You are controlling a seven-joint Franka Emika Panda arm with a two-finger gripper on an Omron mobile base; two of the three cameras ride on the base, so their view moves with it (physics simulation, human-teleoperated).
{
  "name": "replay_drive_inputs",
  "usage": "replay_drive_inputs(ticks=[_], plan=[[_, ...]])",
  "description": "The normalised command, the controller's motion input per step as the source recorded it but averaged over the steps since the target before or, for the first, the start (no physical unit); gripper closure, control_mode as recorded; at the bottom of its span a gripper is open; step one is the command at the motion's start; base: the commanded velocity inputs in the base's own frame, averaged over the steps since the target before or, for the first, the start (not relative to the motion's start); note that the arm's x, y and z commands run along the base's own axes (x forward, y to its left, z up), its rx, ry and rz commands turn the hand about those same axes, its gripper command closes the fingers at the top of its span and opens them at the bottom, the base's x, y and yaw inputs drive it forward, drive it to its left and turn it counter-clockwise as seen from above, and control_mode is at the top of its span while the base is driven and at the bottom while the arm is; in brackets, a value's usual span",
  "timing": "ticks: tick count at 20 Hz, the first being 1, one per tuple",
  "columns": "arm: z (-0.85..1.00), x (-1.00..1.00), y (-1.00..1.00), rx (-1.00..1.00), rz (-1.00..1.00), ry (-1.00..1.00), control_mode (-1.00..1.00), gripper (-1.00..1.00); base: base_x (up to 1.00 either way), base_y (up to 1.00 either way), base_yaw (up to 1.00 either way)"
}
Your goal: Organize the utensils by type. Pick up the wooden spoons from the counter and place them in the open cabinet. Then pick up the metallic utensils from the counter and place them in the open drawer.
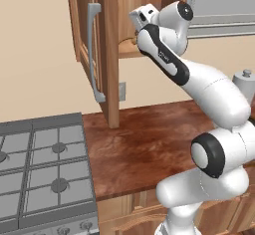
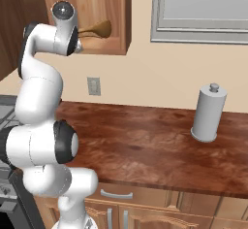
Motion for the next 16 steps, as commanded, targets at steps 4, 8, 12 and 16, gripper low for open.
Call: replay_drive_inputs(ticks=[4, 8, 12, 16], plan=[[-0.04, 0.48, 0.00, 0.00, 0.00, 0.04, -1.00, 1.00, 0.00, 0.00, 0.00], [-0.05, 0.36, 0.01, 0.00, 0.00, 0.00, -1.00, 1.00, 0.00, 0.00, 0.00], [-0.15, 0.33, 0.06, 0.00, 0.00, 0.00, -1.00, 1.00, 0.00, 0.00, 0.00], [-0.21, 0.48, 0.09, 0.00, 0.00, 0.00, -1.00, 1.00, 0.00, 0.00, 0.00]])
